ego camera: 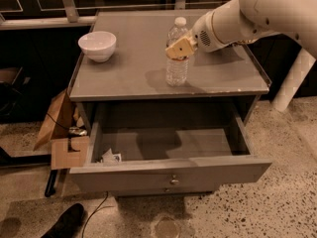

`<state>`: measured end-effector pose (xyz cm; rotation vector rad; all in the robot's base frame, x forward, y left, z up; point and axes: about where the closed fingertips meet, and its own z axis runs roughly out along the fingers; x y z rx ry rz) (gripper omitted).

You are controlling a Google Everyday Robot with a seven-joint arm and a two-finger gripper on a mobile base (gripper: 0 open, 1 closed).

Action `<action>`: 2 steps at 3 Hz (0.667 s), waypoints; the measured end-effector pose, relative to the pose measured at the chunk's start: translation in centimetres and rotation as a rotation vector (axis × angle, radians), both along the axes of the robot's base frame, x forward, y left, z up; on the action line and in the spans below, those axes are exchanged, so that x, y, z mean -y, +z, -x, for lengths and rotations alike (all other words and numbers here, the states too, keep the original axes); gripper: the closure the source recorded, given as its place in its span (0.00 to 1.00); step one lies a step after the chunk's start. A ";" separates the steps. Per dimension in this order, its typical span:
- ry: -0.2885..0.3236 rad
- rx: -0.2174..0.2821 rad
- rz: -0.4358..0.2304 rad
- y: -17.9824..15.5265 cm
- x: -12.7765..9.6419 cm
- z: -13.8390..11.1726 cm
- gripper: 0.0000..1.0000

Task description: Pick water bottle from top drawer and place on counter

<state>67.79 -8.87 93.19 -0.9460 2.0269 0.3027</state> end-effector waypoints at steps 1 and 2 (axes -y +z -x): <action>0.000 0.000 0.000 0.0 0.0 0.0 0.04; 0.000 0.000 0.000 0.0 0.0 0.0 0.00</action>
Offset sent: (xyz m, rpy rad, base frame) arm 0.0000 0.0000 0.0000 0.0000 0.0000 0.0000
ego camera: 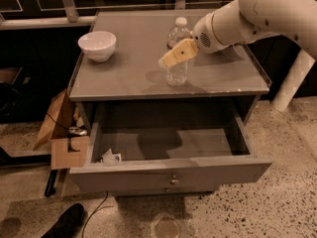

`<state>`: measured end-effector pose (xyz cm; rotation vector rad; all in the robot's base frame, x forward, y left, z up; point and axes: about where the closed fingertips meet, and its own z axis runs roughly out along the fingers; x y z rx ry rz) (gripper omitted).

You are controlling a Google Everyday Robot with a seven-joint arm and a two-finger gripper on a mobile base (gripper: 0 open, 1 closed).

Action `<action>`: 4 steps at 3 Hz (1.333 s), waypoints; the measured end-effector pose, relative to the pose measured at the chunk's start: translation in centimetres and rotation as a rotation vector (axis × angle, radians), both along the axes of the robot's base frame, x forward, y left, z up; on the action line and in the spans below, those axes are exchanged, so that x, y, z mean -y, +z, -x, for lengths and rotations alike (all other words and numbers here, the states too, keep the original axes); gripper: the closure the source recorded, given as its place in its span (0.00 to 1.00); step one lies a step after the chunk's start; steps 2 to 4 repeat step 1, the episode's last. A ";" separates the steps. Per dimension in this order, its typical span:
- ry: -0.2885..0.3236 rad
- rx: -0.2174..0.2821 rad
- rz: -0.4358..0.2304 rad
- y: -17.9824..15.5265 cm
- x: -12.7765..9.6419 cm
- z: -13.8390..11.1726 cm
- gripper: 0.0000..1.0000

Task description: Pick water bottle from top drawer and place on counter

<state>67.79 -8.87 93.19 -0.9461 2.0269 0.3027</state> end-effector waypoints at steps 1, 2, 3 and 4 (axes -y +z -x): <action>0.000 0.000 0.000 0.0 0.0 0.0 0.00; 0.000 0.000 0.000 0.0 0.0 0.0 0.00; 0.000 0.000 0.000 0.0 0.0 0.0 0.00; 0.000 0.000 0.000 0.0 0.0 0.0 0.00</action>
Offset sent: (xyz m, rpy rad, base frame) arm 0.0000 0.0000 0.0000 0.0000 0.0000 0.0000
